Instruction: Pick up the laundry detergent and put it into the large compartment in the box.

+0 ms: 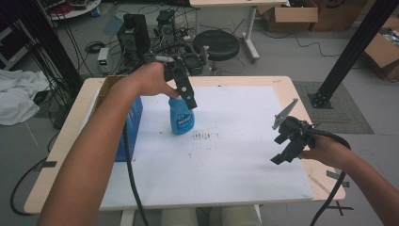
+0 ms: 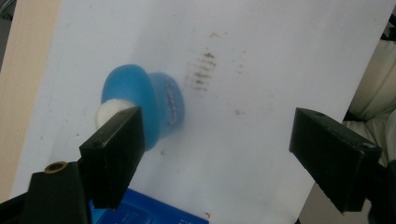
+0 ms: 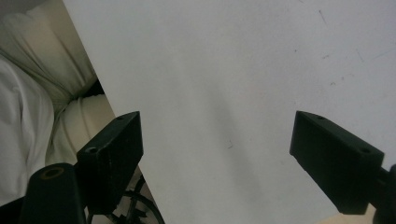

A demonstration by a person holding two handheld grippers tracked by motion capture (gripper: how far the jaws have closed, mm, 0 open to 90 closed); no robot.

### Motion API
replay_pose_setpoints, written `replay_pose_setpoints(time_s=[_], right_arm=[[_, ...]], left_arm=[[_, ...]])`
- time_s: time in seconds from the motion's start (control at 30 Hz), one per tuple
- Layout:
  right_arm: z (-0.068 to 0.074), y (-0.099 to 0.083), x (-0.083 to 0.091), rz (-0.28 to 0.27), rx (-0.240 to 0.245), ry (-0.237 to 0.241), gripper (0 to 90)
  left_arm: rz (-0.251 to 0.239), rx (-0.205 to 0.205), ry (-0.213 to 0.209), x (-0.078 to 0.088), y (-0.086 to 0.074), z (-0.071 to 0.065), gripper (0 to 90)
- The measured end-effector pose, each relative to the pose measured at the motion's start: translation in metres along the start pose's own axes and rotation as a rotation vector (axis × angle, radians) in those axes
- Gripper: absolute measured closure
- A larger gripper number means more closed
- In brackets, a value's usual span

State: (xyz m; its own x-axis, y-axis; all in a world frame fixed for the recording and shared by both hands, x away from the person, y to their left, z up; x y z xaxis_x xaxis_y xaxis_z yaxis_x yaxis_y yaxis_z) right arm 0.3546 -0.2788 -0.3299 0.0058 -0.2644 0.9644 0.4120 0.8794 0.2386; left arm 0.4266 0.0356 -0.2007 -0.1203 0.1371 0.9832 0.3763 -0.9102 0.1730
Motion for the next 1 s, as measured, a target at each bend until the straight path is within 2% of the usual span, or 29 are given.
replay_pose_setpoints(time_s=[0.1, 0.33, 0.43, 0.67, 1.0], right_arm=[[-0.001, 0.0, 0.0, -0.001, 0.007, 0.0, 17.0], [-0.001, -0.001, 0.001, 0.003, 0.003, 0.0, 17.0], [-0.002, -0.001, 0.001, 0.003, 0.002, 0.001, 17.0], [-0.003, -0.001, -0.001, 0.003, -0.005, 0.008, 17.0], [-0.007, -0.002, 0.0, 0.005, -0.012, 0.014, 17.0]], left_arm=[[0.002, 0.012, 0.008, 0.001, 0.0, 0.002, 19.4], [-0.03, 0.07, 0.037, 0.004, 0.002, 0.015, 19.1], [-0.038, 0.075, 0.039, 0.004, 0.003, 0.019, 19.1], [-0.034, 0.089, 0.037, -0.004, 0.005, 0.03, 19.0], [-0.01, 0.114, 0.008, -0.022, 0.001, 0.049, 18.8]])
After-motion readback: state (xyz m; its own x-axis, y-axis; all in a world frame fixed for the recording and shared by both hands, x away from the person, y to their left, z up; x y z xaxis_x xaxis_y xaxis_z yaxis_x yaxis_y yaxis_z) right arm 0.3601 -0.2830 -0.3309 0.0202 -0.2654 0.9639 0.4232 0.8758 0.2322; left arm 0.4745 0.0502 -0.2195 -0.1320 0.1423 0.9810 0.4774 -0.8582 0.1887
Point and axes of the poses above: each handheld gripper's, and its own axes: x roughly backward along the jaws, y roughly out of its top, z roughly to its left, the point moved 2 cm from there along -x, roughly forward along the jaws, and after that the axes turned 3 degrees about z, right-handed, at the moved point
